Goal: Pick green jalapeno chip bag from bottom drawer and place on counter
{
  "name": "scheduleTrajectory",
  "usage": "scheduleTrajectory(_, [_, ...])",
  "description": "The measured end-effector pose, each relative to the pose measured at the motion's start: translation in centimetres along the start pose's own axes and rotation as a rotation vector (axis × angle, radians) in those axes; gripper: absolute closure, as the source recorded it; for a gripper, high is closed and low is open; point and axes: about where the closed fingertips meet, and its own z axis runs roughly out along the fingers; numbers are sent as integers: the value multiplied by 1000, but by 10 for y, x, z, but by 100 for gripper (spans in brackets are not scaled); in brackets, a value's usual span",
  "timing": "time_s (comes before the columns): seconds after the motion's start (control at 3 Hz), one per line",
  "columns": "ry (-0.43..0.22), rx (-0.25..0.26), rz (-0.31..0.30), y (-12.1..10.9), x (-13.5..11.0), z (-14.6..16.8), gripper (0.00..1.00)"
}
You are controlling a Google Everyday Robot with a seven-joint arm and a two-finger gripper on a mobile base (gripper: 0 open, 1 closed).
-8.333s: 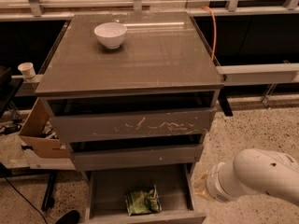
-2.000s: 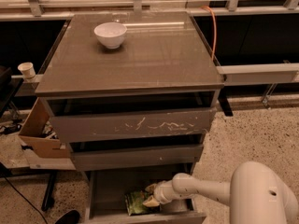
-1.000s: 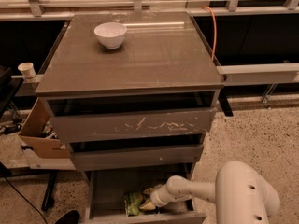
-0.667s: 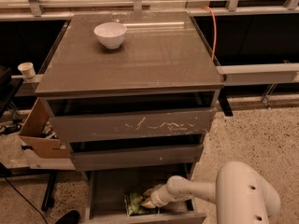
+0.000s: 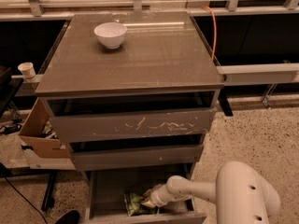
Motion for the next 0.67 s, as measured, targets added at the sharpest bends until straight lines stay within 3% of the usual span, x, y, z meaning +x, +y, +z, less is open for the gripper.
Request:
scheduleTrajectory(0.33, [-14,0,-12,3,-11,-20,100])
scheduleTrajectory(0.67, [-18,4,-62,9,-43,-81,100])
